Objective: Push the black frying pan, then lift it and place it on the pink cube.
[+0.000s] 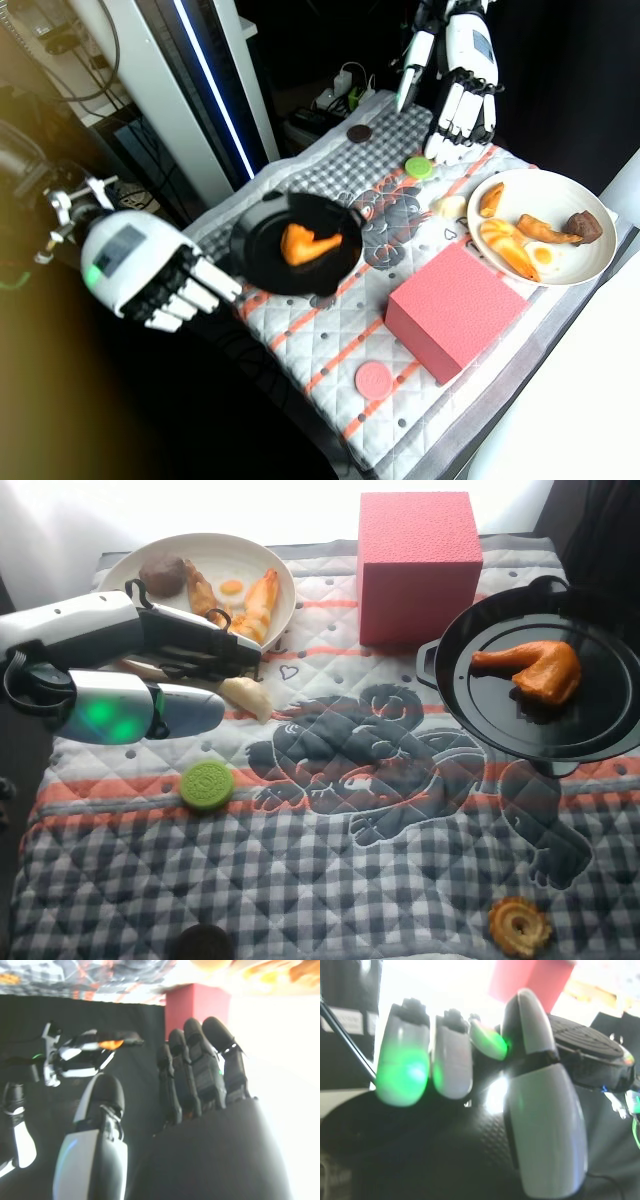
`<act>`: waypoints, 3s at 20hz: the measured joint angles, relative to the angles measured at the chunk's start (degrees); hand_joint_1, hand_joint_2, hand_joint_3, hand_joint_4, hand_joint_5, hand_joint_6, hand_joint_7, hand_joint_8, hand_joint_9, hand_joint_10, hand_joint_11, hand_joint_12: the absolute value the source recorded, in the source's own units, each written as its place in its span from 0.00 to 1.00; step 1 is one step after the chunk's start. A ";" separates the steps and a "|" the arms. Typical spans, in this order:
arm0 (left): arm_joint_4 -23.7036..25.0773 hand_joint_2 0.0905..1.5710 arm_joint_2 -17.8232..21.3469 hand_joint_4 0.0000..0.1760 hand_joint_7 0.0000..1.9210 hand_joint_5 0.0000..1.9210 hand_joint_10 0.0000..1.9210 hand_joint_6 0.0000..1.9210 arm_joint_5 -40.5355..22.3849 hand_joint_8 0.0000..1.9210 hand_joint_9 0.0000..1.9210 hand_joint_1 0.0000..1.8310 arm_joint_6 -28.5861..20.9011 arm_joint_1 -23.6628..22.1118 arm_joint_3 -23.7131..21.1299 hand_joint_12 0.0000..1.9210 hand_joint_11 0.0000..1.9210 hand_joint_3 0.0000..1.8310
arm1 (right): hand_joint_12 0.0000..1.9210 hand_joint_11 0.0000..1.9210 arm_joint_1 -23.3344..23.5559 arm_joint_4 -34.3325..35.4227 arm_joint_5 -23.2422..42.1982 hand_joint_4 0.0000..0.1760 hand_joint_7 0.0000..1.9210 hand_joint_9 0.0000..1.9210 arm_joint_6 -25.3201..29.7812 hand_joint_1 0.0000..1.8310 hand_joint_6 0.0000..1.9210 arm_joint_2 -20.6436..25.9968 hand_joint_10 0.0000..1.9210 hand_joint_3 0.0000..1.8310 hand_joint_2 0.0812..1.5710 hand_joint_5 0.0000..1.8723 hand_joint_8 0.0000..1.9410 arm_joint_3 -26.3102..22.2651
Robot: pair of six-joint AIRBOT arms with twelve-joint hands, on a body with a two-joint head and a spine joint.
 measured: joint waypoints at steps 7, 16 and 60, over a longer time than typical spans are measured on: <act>-0.26 0.79 0.00 0.12 0.24 0.26 0.01 0.00 -0.83 0.00 0.21 0.28 0.00 0.72 0.00 0.72 0.00 0.00 | 1.00 0.89 3.74 0.15 -0.96 0.00 0.79 0.87 1.88 0.78 1.00 1.88 1.00 0.00 0.81 0.65 1.00 1.68; -1.53 0.79 -0.02 0.18 0.25 0.26 0.02 0.00 -1.99 0.00 0.23 0.24 0.02 1.68 0.22 0.77 0.00 0.00 | 1.00 0.87 17.70 0.24 -17.79 0.00 0.78 0.85 2.27 0.80 1.00 -2.99 1.00 0.00 0.78 0.68 1.00 11.85; -9.66 0.78 -0.55 0.13 0.25 0.23 0.00 0.00 -7.34 0.00 0.21 0.29 0.02 8.44 1.36 0.59 0.00 0.00 | 0.00 0.00 38.64 0.59 -49.90 0.80 0.00 0.00 -14.12 0.34 0.00 -11.74 0.00 0.00 0.70 0.00 0.00 23.61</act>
